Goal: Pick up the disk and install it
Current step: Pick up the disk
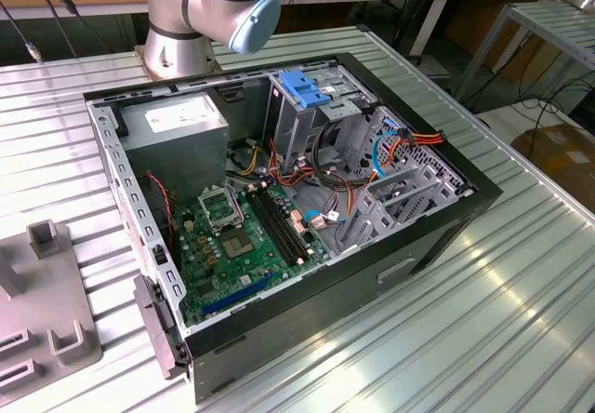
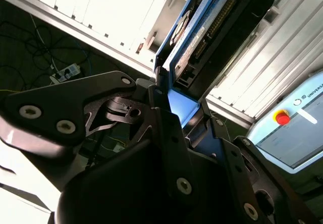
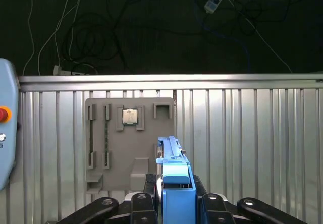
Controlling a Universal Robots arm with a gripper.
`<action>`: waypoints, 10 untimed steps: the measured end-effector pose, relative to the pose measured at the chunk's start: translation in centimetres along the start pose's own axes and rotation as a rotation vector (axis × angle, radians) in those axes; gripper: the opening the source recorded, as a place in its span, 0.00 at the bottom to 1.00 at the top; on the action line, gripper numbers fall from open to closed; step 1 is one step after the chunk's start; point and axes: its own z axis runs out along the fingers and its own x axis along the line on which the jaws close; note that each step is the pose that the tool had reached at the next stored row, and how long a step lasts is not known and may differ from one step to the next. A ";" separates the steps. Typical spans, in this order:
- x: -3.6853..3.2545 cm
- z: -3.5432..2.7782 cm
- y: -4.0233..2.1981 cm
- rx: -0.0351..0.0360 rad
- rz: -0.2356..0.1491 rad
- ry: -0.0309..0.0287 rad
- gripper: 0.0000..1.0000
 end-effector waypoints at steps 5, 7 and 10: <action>-0.01 -0.01 -0.25 0.0000 0.000 0.0000 0.37; -0.01 -0.01 -0.35 0.0000 0.000 0.0000 0.37; -0.01 -0.01 -0.49 -0.0001 0.000 0.0000 0.37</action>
